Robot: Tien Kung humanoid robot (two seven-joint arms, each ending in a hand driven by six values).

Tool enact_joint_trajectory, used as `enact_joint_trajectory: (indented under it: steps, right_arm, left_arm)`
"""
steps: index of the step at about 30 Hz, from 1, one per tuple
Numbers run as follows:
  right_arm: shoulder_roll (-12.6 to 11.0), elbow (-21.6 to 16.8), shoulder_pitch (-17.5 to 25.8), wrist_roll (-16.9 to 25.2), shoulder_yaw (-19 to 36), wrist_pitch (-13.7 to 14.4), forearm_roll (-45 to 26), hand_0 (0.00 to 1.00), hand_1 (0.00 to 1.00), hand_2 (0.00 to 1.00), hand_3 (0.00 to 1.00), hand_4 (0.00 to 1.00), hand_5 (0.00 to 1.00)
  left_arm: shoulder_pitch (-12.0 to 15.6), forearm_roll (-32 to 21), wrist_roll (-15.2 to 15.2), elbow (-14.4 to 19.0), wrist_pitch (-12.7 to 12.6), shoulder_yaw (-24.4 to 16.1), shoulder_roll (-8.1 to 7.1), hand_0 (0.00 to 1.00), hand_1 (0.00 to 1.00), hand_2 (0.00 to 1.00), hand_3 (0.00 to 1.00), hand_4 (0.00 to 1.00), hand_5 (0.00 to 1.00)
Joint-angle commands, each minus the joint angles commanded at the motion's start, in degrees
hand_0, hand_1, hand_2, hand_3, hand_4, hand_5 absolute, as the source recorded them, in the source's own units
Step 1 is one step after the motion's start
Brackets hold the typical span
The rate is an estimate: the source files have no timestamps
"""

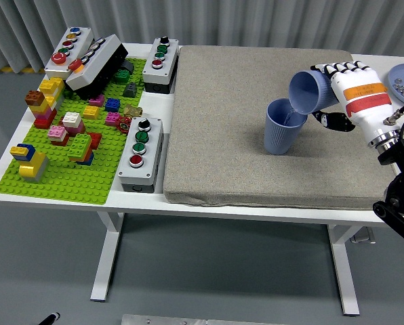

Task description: Pick cup pour cup place

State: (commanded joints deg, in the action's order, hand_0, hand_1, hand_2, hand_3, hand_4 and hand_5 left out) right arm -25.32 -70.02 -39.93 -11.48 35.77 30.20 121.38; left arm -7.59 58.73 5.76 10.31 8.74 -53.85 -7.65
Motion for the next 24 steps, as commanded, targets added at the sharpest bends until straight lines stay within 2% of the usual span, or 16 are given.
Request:
enact_joint_trajectory:
  steps: [13,24]
  right_arm:
    - [-0.3,-0.2,-0.6,-0.5,-1.4,0.5,1.0,0.795,0.625,0.540,0.596,0.721,0.271]
    - [-1.5,-0.3,-2.1,-1.4,-4.3,0.2,1.6,0.800,0.629,0.548,0.597,0.716,0.253]
  left_arm:
    - [0.1,0.1,0.0,0.0,0.0,0.1,-0.05,0.825,0.784,0.839,0.760,0.574,0.998]
    - [0.3,-0.1,0.0,0.0,0.0,0.4,-0.22,0.826,0.783,0.840,0.761,0.574,0.998]
